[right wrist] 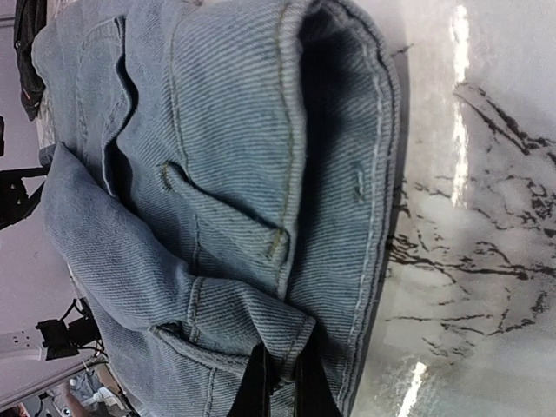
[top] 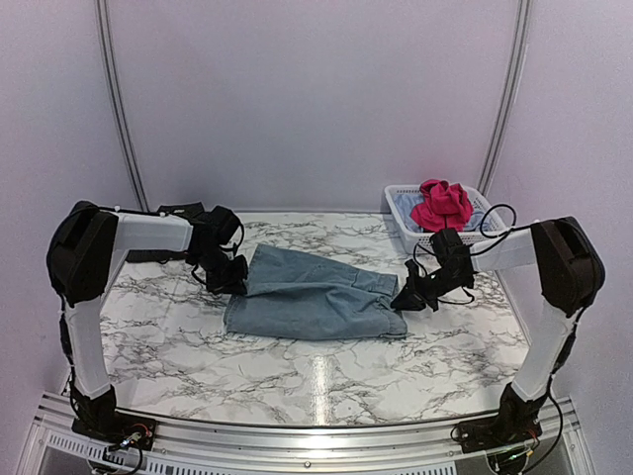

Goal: Fold and stack the mixed laundry pile
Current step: Fold the flattened skirt at the center of the board.

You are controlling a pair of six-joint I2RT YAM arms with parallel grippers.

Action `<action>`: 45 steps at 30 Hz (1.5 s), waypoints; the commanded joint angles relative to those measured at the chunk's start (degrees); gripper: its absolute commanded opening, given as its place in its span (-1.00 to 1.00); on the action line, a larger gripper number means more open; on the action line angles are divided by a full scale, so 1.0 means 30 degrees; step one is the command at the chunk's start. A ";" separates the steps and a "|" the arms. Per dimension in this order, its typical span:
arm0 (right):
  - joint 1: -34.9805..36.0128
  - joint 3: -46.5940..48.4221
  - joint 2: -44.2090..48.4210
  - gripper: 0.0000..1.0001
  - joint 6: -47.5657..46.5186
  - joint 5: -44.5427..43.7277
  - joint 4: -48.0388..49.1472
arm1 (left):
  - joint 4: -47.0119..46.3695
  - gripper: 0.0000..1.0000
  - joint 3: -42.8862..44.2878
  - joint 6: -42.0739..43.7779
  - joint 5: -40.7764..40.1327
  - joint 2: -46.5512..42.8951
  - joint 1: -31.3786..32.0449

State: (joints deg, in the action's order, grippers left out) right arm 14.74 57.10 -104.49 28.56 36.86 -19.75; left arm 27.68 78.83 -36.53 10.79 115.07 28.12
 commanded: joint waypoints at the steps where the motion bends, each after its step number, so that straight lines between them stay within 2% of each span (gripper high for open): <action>1: 0.1073 -0.0766 0.0237 -1.00 -0.0582 0.0001 0.0374 | -0.0231 -1.00 -0.3109 0.0193 0.0206 -0.1979 0.0060; 5: 0.2642 -0.2566 0.2201 -1.00 0.0247 0.0476 0.0465 | -0.0313 -1.00 -0.6672 -0.0332 0.0522 -0.5683 0.0061; 8: 0.2425 -0.4111 0.5344 -1.00 0.0909 0.0397 -0.0136 | -0.0160 -1.00 -0.8676 -0.0972 0.0795 -0.8641 0.0062; 10: 0.2089 -0.4713 0.6973 -1.00 0.1223 0.0259 -0.0772 | 0.0166 -1.00 -0.9055 -0.1233 0.0600 -1.0124 0.0046; 13: 0.1480 -0.4976 0.8040 -1.00 0.1294 0.0417 -0.1400 | 0.0721 -1.00 -0.8563 -0.1255 0.0275 -1.0852 -0.0012; 26: 0.0347 -0.1832 0.5663 -1.00 0.0425 0.1255 -0.2434 | 0.2052 -1.00 -0.1685 0.0547 -0.0151 -0.6333 -0.1266; 41: -0.0655 0.1531 0.0970 -1.00 0.0083 0.2079 -0.1226 | 0.1585 -1.00 0.2622 0.1095 -0.0774 -0.0616 -0.1876; 42: -0.0760 0.1686 0.0977 -0.98 0.0174 0.2157 -0.1069 | 0.1518 -1.00 0.2850 0.1117 -0.0844 -0.0287 -0.1925; 44: -0.1079 0.1954 0.1138 -0.60 0.0251 0.2462 -0.0945 | 0.1451 -0.99 0.3262 0.1104 -0.1031 0.0264 -0.2010; 45: -0.1223 0.2135 0.1339 -0.47 0.0166 0.2399 -0.1075 | 0.1354 -0.74 0.3381 0.1049 -0.1001 0.0405 -0.2099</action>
State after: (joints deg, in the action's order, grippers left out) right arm 13.23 59.88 -101.89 29.69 43.22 -24.67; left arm 31.99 86.35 -34.09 10.26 113.95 23.14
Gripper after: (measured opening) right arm 0.156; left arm 0.023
